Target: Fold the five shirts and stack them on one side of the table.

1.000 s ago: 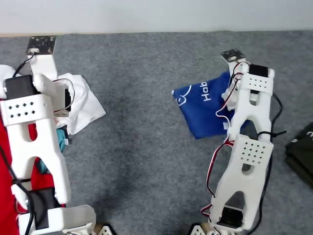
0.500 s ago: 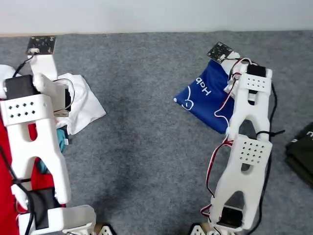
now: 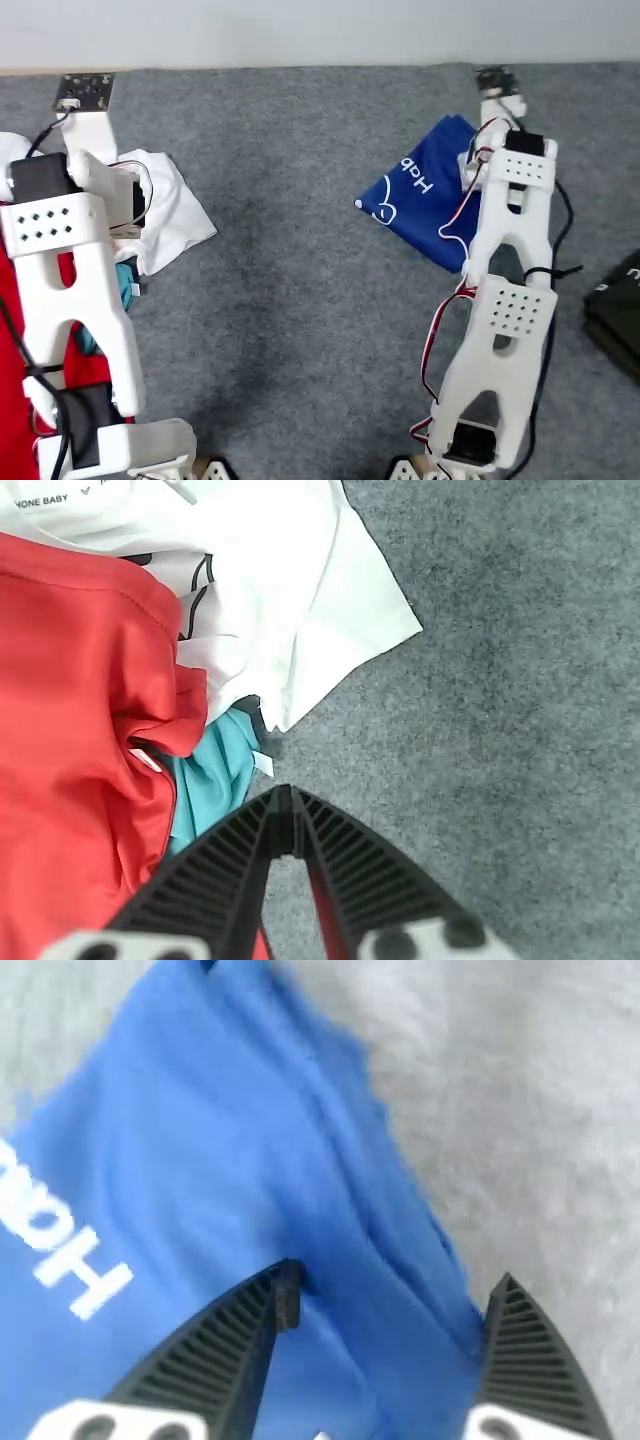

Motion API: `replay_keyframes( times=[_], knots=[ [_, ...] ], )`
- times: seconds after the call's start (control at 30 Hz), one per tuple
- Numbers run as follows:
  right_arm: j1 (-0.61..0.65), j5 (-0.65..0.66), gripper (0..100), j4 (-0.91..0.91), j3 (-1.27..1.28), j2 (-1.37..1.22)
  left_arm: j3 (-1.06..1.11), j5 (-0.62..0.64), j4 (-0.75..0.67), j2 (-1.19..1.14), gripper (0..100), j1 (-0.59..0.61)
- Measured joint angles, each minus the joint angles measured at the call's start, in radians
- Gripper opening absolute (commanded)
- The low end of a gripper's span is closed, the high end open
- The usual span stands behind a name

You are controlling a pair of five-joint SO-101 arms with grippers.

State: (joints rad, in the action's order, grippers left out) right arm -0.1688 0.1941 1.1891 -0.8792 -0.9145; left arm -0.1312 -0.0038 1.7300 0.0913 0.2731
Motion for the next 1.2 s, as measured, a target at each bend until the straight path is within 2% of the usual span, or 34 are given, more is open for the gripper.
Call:
replay_keyframes(
  times=[0.2,0.3,0.63,0.8,1.0,1.2],
  knots=[
    [0.006,-0.39,30.1,0.11,0.0,0.083,0.0,0.0,0.0,0.0,0,0.0],
    [0.017,-0.505,30.1,0.157,0.0,0.121,0.0,0.0,0.0,0.0,0,0.0],
    [0.02,-0.537,30.0,0.19,0.0,0.305,0.0,0.0,0.0,0.0,0,0.0],
    [0.044,-0.546,30.0,0.288,0.0,0.377,0.0,0.0,0.0,0.0,0,0.0],
    [0.074,-0.712,30.2,0.451,-0.002,0.324,0.0,0.0,0.0,0.0,0,0.0],
    [0.069,-0.799,30.2,0.466,-0.002,0.137,0.0,0.0,0.0,0.0,0,0.0]
  ],
)
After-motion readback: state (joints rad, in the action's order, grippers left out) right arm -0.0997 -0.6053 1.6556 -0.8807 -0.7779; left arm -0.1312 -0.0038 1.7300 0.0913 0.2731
